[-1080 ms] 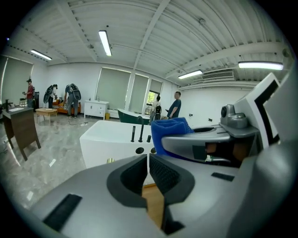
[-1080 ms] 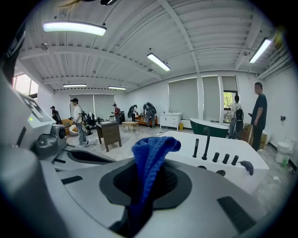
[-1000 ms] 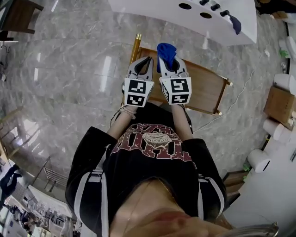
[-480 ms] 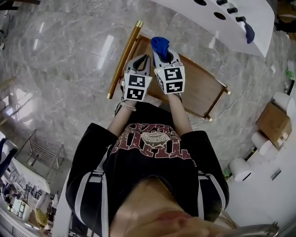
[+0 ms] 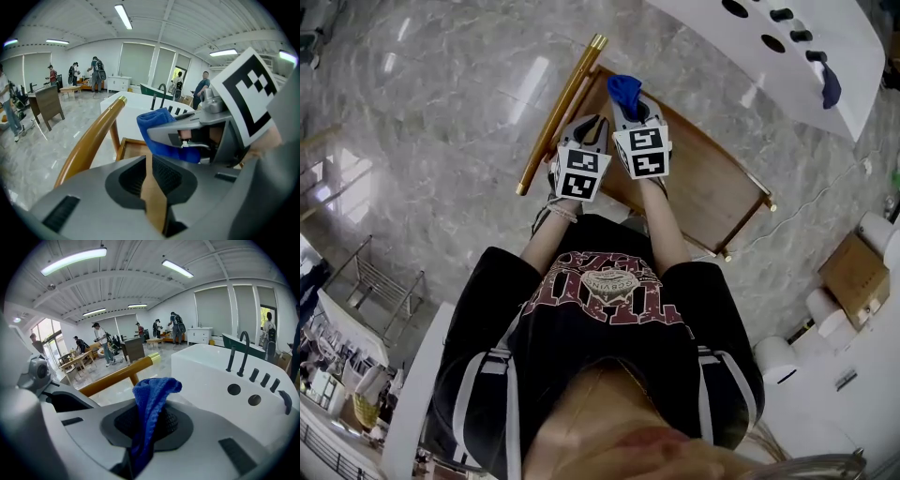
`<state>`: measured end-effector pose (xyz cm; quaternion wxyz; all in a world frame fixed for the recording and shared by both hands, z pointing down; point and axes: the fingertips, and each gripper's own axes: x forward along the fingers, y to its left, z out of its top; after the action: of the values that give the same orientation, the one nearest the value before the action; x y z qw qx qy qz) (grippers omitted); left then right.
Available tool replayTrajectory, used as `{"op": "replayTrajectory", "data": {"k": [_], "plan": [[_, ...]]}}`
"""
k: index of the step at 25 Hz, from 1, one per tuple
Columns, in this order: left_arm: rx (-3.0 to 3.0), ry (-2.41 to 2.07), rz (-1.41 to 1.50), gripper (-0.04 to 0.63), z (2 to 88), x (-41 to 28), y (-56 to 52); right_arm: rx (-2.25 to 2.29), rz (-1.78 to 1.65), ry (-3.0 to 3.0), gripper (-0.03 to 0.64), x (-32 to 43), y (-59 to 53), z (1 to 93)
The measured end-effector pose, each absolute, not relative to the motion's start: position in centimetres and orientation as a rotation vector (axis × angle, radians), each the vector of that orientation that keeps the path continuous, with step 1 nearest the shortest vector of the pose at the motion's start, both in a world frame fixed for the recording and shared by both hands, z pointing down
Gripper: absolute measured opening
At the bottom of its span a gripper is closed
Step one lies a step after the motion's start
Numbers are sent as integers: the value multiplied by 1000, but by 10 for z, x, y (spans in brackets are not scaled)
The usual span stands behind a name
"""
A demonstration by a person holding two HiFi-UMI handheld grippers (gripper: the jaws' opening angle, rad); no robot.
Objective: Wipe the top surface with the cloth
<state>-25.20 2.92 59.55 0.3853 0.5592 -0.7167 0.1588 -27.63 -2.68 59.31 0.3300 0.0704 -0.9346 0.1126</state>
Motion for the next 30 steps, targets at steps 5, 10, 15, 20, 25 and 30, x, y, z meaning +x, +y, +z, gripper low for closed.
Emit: {"op": "replayTrajectory", "data": {"k": [5, 10, 15, 20, 25, 30], "plan": [[1383, -1773, 424, 72, 623, -250, 39, 176, 322, -2395, 55, -292, -23, 622], [1340, -1730, 439, 71, 649, -243, 50, 141, 314, -2349, 55, -308, -17, 643], [1310, -1664, 471, 67, 675, -236, 59, 127, 281, -2305, 55, -319, -15, 659], [1309, -1611, 499, 64, 690, -223, 65, 134, 276, -2268, 55, -321, -14, 672], [1325, -1564, 514, 64, 703, -207, 65, 152, 225, -2264, 55, -322, -16, 683], [1334, -1565, 547, 49, 706, -207, 66, 147, 231, -2271, 55, -323, -17, 685]]}}
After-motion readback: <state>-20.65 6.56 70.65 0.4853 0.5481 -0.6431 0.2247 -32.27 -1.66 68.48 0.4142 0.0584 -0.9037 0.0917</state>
